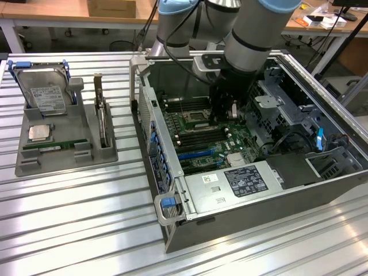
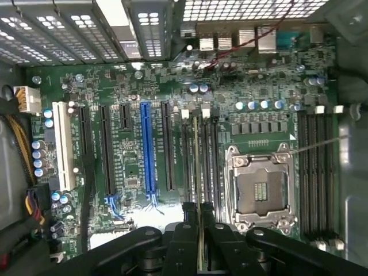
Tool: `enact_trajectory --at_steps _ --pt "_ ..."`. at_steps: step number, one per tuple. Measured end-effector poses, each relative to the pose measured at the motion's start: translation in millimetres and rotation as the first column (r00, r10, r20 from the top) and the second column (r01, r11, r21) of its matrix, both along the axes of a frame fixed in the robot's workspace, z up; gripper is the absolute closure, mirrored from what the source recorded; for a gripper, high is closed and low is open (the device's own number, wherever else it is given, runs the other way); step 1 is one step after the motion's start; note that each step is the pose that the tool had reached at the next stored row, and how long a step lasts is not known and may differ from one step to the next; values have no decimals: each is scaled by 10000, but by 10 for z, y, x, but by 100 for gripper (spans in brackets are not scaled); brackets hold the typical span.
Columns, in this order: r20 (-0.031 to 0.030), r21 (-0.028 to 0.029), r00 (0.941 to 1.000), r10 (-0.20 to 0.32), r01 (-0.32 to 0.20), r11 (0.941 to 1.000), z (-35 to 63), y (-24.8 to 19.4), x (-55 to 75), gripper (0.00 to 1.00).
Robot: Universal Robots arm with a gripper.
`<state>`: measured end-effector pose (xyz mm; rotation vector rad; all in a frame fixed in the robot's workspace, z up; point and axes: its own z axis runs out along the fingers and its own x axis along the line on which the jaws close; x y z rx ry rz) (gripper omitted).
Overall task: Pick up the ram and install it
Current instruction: 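Insert the ram into the slot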
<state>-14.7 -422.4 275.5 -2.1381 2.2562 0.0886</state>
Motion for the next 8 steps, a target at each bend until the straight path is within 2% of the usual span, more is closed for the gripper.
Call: enact_trajectory --at_steps 3,8 --pt "0 -1 10000 93 -93 10000 -71 -20 -1 86" --pt "0 -1 10000 92 -92 10000 -168 -21 -2 86"
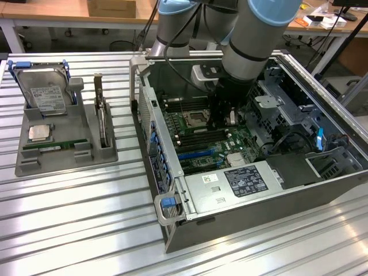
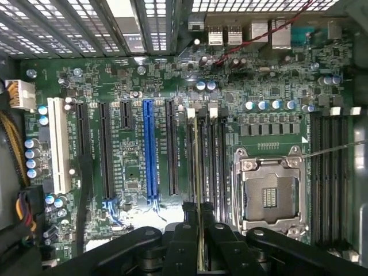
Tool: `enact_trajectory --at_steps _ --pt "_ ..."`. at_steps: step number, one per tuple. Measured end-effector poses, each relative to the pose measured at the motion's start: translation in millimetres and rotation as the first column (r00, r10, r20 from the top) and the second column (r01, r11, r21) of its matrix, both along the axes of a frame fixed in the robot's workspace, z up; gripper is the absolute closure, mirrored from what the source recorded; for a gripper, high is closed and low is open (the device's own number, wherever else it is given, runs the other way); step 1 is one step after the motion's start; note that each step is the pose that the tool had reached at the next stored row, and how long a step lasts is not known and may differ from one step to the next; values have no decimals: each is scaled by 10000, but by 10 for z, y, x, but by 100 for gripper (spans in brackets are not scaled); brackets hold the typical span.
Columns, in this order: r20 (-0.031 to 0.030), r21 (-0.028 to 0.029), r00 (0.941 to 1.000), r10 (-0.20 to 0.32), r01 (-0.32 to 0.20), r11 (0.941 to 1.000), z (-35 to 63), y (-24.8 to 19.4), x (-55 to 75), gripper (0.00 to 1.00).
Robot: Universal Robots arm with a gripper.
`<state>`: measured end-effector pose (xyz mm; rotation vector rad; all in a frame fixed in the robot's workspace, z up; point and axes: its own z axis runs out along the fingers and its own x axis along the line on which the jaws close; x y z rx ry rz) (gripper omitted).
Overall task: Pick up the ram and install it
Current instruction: 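Insert the ram into the slot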
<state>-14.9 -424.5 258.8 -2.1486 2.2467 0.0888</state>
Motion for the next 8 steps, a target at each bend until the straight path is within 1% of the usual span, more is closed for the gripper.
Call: enact_trajectory --at_steps 2,3,4,6,8 --pt "-1 -4 10000 0 0 10000 -10 0 0 86" --pt "0 -1 10000 -7 7 10000 -21 33 -1 86" --pt "1 0 10000 -8 8 10000 -35 50 0 86" --pt "2 1 10000 -26 26 10000 -88 43 -1 86" --pt "1 -2 9999 -153 153 9999 -125 37 -1 86"
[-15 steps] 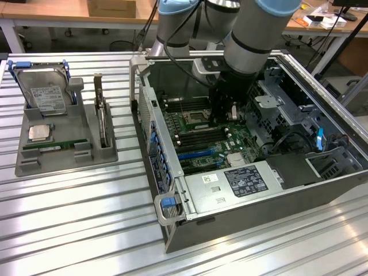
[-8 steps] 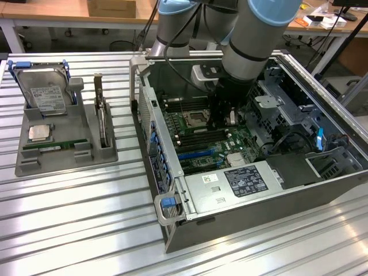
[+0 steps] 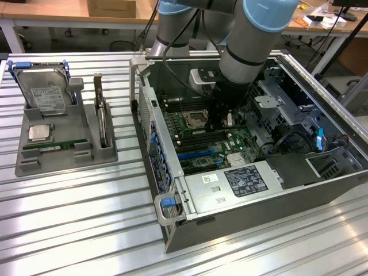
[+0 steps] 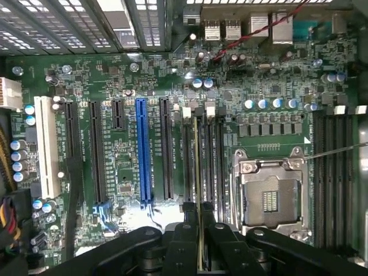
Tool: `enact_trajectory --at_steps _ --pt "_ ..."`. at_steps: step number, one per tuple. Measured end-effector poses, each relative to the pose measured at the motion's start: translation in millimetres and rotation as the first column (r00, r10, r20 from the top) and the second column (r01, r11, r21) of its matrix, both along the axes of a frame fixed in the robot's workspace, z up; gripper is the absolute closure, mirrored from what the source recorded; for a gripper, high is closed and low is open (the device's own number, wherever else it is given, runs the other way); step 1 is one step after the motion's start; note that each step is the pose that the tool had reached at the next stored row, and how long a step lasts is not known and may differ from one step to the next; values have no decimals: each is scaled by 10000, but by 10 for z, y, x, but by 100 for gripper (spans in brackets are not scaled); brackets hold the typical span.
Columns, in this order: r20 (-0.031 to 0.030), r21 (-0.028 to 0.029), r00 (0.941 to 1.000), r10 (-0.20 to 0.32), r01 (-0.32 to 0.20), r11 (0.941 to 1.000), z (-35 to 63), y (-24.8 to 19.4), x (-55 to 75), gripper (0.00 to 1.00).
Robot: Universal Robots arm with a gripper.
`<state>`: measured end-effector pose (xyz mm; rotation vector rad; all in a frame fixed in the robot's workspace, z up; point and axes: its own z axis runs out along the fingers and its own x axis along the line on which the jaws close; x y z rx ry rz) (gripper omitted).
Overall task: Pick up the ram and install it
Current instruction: 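Insert the ram into the slot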
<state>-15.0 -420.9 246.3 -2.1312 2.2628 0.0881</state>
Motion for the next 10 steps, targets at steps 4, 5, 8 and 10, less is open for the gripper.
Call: enact_trajectory --at_steps 4,5,8,10 --pt "0 1 9994 -357 357 9994 -42 0 1 86" --pt "0 -1 9993 -361 361 9993 -44 0 0 86" --pt "4 -88 9993 -361 361 9993 -67 3 -16 86" --pt "6 -170 9993 -361 361 9992 -85 40 -16 86"
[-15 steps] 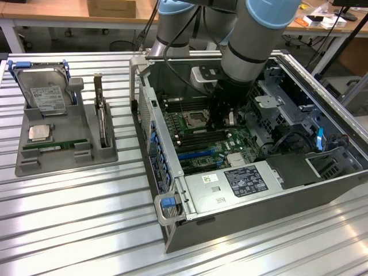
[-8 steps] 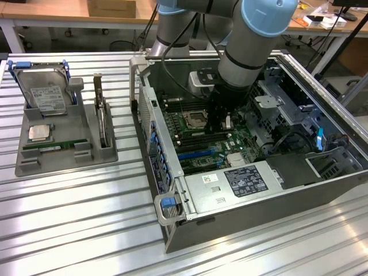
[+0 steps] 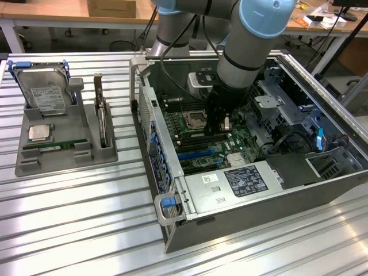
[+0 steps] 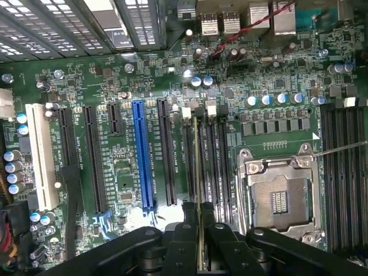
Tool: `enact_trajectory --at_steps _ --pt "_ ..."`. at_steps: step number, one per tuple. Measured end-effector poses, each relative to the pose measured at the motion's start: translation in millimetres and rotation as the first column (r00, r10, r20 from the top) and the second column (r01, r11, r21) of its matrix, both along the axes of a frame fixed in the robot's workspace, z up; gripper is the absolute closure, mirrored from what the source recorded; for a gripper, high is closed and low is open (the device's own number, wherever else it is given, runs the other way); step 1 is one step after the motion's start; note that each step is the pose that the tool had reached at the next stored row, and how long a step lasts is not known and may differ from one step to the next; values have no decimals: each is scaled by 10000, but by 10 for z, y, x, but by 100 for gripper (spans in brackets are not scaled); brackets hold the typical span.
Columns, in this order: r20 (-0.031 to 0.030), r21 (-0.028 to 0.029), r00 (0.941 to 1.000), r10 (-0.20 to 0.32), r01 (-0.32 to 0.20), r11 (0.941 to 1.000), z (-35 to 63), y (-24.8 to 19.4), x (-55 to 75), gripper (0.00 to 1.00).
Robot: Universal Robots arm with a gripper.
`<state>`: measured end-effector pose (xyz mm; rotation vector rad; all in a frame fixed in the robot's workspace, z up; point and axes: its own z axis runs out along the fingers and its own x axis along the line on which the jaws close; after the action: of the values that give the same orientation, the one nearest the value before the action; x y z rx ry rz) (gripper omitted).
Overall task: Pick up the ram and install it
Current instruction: 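Insert the ram into the slot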
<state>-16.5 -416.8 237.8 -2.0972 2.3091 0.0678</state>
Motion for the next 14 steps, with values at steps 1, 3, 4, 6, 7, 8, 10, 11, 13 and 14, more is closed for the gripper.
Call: enact_trajectory --at_steps 1,3,4,6,7,8,10,11,13,14 --pt "-1 -27 10000 0 0 10000 -4 20 0 86" --pt "-1 -34 10000 1 -1 10000 -6 26 0 86" --pt "-1 -34 10000 1 -1 10000 -19 24 0 86" --pt "-1 -34 10000 0 0 10000 -50 23 0 86" --pt "-1 -34 10000 0 0 10000 -64 22 0 86" --pt "-2 -35 10000 0 0 10000 -64 22 0 86" --pt "-2 -35 10000 2 -2 10000 -65 22 6 86" --pt "-3 -34 10000 2 -2 10000 -65 22 19 86" --pt "-8 -34 10000 1 -1 10000 -65 22 22 86" --pt "-8 -34 10000 1 -1 10000 -65 23 22 86"
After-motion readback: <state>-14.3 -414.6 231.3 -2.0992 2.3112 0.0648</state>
